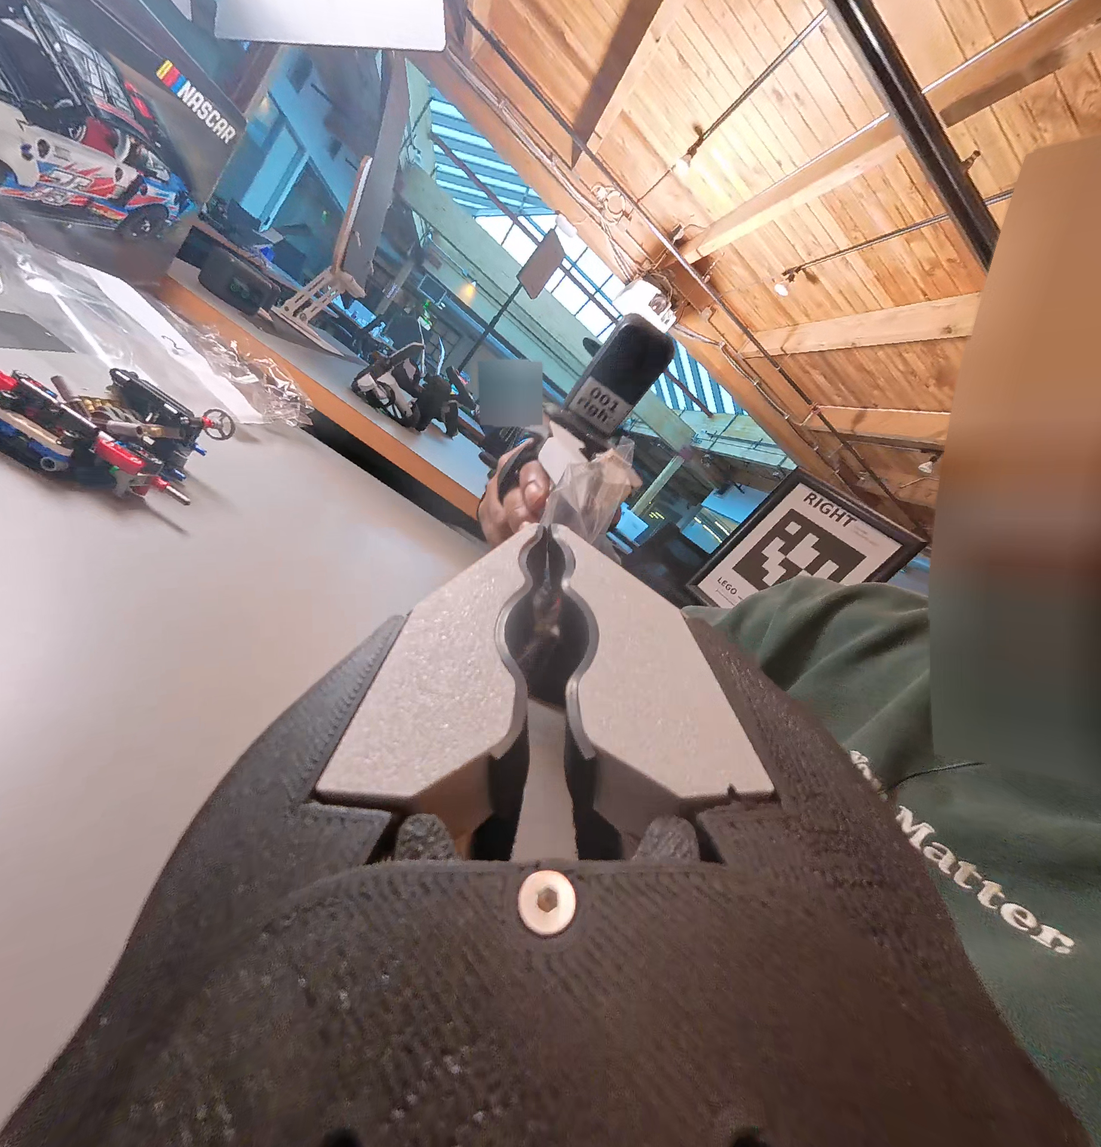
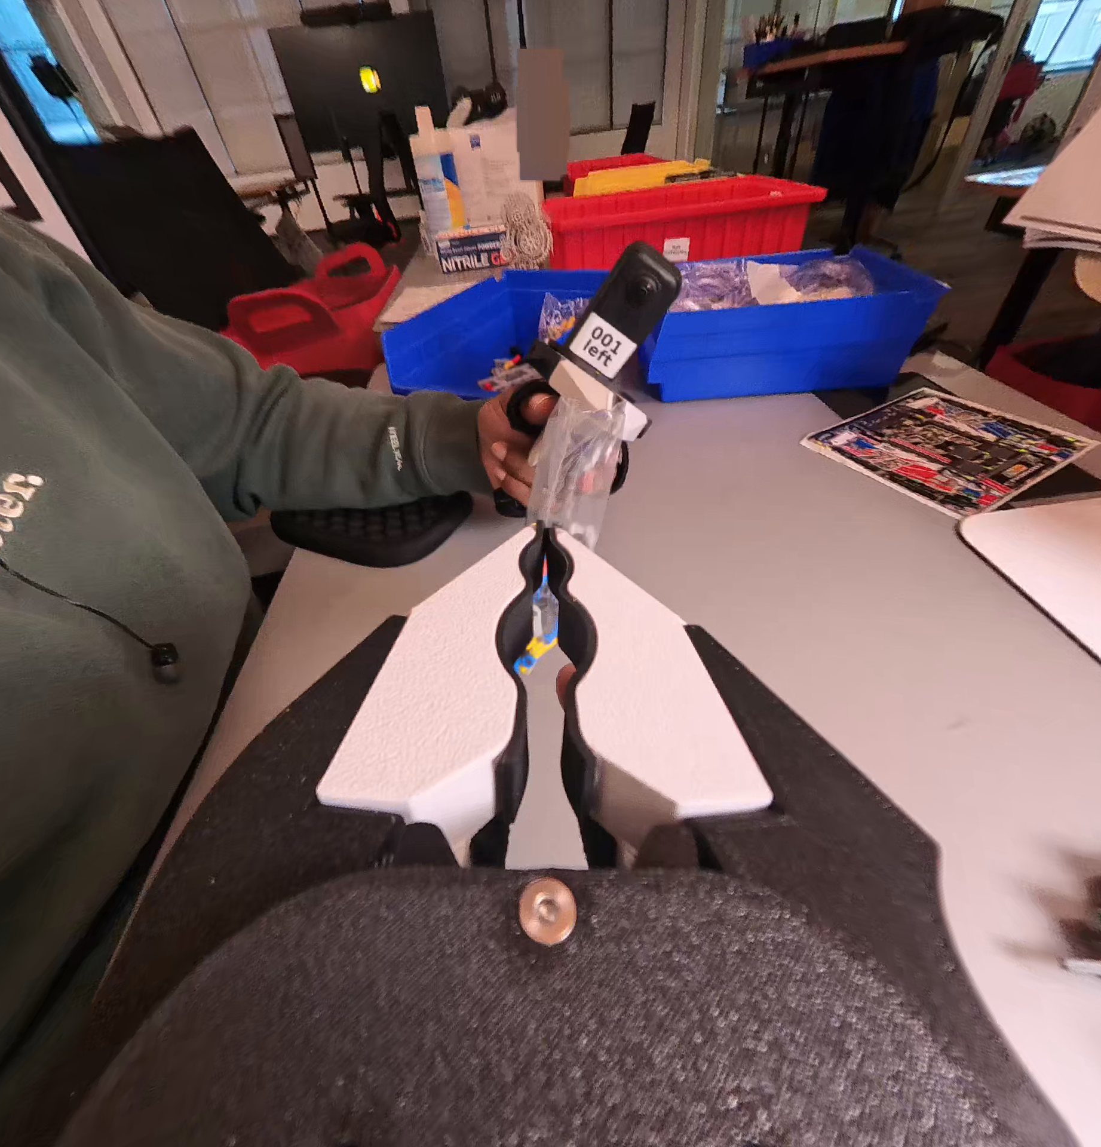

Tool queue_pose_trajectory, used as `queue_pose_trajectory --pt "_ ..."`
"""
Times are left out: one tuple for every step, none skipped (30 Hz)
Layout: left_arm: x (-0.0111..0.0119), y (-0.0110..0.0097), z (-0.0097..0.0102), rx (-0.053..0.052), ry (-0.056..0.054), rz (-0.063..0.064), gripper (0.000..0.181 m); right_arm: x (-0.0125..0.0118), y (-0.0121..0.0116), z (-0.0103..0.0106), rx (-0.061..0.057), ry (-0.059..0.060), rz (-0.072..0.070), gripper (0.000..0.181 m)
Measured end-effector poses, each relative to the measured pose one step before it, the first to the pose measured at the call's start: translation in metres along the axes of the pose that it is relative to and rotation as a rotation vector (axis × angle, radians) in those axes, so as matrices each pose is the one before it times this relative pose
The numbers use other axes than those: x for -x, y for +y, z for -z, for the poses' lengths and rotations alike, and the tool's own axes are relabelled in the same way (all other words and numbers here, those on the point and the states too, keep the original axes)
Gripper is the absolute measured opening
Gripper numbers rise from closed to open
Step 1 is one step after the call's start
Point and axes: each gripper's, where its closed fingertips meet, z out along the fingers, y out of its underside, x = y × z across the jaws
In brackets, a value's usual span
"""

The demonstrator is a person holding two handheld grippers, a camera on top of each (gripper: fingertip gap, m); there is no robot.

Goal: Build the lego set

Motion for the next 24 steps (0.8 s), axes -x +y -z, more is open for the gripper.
queue_pose_trajectory --pt "0.00230 0.00218 -0.00052 0.0086 -0.0113 -0.0011 0.000 -0.00187 0.00081 -0.00093 0.0177 0.0147 0.0109 0.000" --pt "0.00117 0.00157 -0.00001 0.0075 -0.0026 0.0013 0.000 -0.00199 0.00261 -0.00139 0.0075 0.0068 -0.0033 0.000" --pt "0.00072 0.00043 0.00036 0.0010 0.0010 0.0062 0.000 -0.00038 0.00478 -0.00199 0.0055 -0.0111 -0.0209 0.000" --pt "0.00141 -0.00011 0.00055 -0.0032 -0.0032 0.0059 0.000 -0.00081 0.00462 -0.00202 -0.0058 -0.0114 -0.0268 0.000" --pt "0.00163 0.00075 0.00037 0.0009 -0.0033 0.0052 0.000 -0.00176 0.00502 -0.00198 -0.0042 -0.0056 -0.0283 0.000" --pt "0.00158 0.00137 0.00014 0.0048 -0.0023 0.0078 0.000 -0.00023 0.00497 -0.00149 0.0018 -0.0135 -0.0230 0.000" --pt "0.00101 0.00092 -0.00001 0.0025 -0.0003 0.0071 0.000 -0.00007 0.00216 -0.00072 -0.0083 -0.0100 -0.0146 0.000" --pt "0.00050 0.00038 0.00002 0.0017 0.0017 0.0055 0.000 0.00011 0.00030 0.00023 -0.0107 -0.0093 -0.0141 0.000" --pt "0.00062 0.00067 0.00015 0.0042 0.0013 0.0055 0.000 0.00040 -0.00038 0.00089 -0.0069 -0.0100 -0.0107 0.000" --pt "0.00108 0.00140 0.00040 0.0093 0.0003 0.0079 0.000 0.00021 -0.00146 0.00155 -0.0103 -0.0054 -0.0043 0.000" --pt "0.00213 0.00227 0.00071 0.0160 -0.0043 0.0099 0.000 0.00056 -0.00116 0.00183 -0.0058 -0.0056 -0.0019 0.000" --pt "0.00391 0.00353 0.00109 0.0261 -0.0138 0.0067 0.000 0.00038 -0.00053 0.00199 -0.0009 -0.0020 -0.0010 0.000" --pt "0.00553 0.00478 0.00146 0.0369 -0.0263 -0.0038 0.000 -0.00037 0.00006 0.00178 0.0027 0.0037 0.0011 0.000" --pt "0.00632 0.00595 0.00145 0.0488 -0.0377 -0.0218 0.000 -0.00064 0.00063 0.00133 0.0056 0.0054 -0.0007 0.000" --pt "0.00842 0.00692 0.00158 0.0620 -0.0619 -0.0496 0.008 -0.00018 0.00113 0.00079 0.0076 0.0009 -0.0038 0.000" --pt "0.00923 0.00816 0.00153 0.0739 -0.0793 -0.0864 0.018 -0.00053 0.00152 0.00025 0.0092 0.0033 0.0006 0.000" --pt "0.00881 0.00656 0.00153 0.0633 -0.0887 -0.1044 0.026 -0.00090 0.00236 -0.00031 0.0143 0.0064 0.0054 0.000" --pt "0.00253 0.00141 0.00074 0.0262 -0.0564 -0.0969 0.032 -0.00057 0.00268 -0.00090 0.0160 0.0047 0.0068 0.000" --pt "-0.00436 -0.00308 -0.00018 -0.0039 -0.0102 -0.0638 0.031 -0.00166 0.00365 -0.00166 0.0236 0.0104 0.0063 0.000" --pt "-0.00539 -0.00441 -0.00104 -0.0122 0.0055 -0.0293 0.027 -0.00308 0.00452 -0.00214 0.0302 0.0183 0.0089 0.000" --pt "-0.00187 -0.00247 -0.00197 -0.0024 -0.0105 -0.0120 0.024 -0.00349 0.00409 -0.00182 0.0267 0.0197 0.0077 0.000" --pt "0.00010 0.00084 -0.00222 0.0118 -0.0158 -0.0060 0.022 -0.00486 0.00315 -0.00074 0.0203 0.0248 0.0017 0.000" --pt "-0.00078 0.00262 -0.00192 0.0159 -0.0022 -0.0034 0.023 -0.00825 0.00365 0.00043 0.0194 0.0423 -0.0061 0.000" --pt "-0.00051 0.00310 -0.00156 0.0118 0.0046 0.0049 0.024 -0.00982 0.00587 0.00135 0.0285 0.0476 -0.0101 0.000"
